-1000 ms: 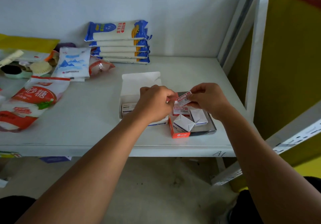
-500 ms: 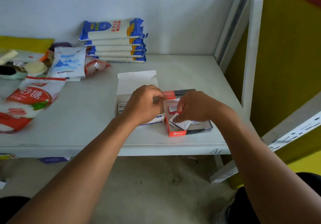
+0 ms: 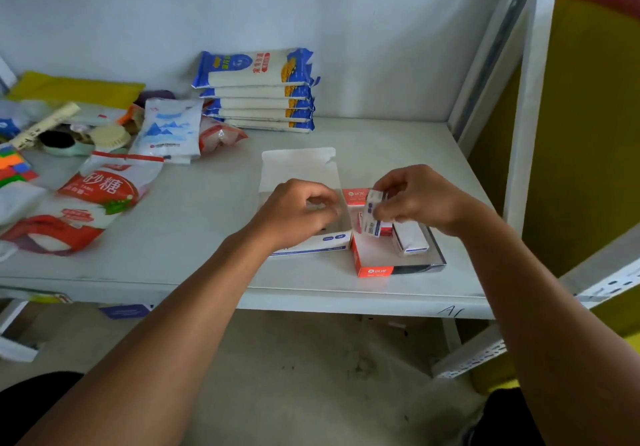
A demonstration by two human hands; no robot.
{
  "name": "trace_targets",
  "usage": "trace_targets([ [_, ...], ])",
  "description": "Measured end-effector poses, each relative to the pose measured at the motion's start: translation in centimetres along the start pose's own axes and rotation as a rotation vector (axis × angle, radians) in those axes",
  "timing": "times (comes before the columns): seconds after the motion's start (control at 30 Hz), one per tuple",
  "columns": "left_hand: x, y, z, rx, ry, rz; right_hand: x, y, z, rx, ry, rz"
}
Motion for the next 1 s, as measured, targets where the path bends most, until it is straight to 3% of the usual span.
trace_targets([
  [0.17, 0.3, 0.1, 0.3, 0.015, -0.030, -0.059, 0.3, 0.7, -0.1, -0.102, 0.297, -0.052],
  [0.3, -0.1, 0.2, 0.1, 0.058, -0.026, 0.021, 1.9, 1.0, 0.0, -0.147, 0.412, -0.108],
  [0.67, -3.8, -1.1, -2.5, 0.070, 0.097, 0.188, 4.6, 2.4, -2.9, -0.253, 0.065, 0.056],
  [0.9, -5.8, -1.5, -5.0, -0.010, 0.227, 0.082, 6.6, 2.9, -5.3, -0.265, -0.253, 0.018],
  [1.0, -6.9, -1.8, -6.1, -0.067, 0.082, 0.198, 7.9, 3.0, -6.1, -0.266, -0.375, -0.042],
])
Point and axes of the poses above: each hand's wrist, its own y-axis towards the middle knuckle, its own x-axis out of the palm, z = x × y, the point moved 6 cm from there along y, towards the middle knuckle, and after that the axes turned 2 degrees about x, right-handed, at the moved point
